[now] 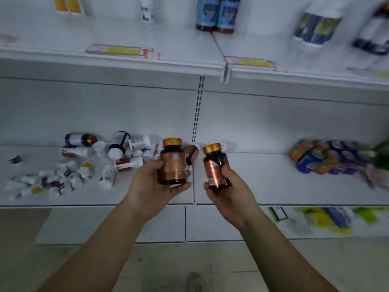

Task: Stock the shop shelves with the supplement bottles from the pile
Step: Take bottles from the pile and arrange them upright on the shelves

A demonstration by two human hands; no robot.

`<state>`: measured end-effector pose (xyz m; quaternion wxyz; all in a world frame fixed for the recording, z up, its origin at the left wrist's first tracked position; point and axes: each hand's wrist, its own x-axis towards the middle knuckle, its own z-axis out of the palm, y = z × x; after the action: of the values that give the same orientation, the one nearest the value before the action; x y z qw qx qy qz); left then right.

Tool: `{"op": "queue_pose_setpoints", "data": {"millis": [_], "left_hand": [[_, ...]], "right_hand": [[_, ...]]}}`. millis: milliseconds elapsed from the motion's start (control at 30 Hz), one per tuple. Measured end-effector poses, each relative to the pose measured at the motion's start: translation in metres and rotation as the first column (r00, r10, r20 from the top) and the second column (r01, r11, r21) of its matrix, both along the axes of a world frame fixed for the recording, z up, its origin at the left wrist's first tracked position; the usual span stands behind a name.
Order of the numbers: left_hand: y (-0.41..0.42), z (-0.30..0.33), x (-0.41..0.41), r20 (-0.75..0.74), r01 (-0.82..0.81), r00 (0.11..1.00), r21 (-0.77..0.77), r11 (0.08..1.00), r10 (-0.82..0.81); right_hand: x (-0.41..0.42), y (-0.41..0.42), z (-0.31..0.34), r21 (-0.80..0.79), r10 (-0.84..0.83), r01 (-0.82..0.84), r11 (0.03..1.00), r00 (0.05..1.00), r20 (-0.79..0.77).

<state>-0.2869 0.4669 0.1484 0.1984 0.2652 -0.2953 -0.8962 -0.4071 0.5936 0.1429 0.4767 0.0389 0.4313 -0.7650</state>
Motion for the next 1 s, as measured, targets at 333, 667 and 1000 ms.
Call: {"op": "queue_pose_setpoints", "data": {"millis": [333,667,1000], "left_hand": [[0.170,0.085,-0.089,-0.048,0.415,0.895,-0.269,0.869,-0.443],[0.429,0.107,-0.241,-0.162,0.726,0.633,-0.213,0.654,-0.757],[0.628,0.115,-0.374,-0.153,0.792,0.530,-0.263,0.551,-0.834]], "right_hand": [[-0.026,0.194,0.082,-0.077,-0.360,0.352,0.933,0.901,-0.243],[-0.118,0.461,0.115,-0.091,-0.680,0.710,0.699,0.619,-0.391],[-0.222,0.654,0.131,-0.149,-0.802,0.832,0.535,0.444,-0.400]]}}
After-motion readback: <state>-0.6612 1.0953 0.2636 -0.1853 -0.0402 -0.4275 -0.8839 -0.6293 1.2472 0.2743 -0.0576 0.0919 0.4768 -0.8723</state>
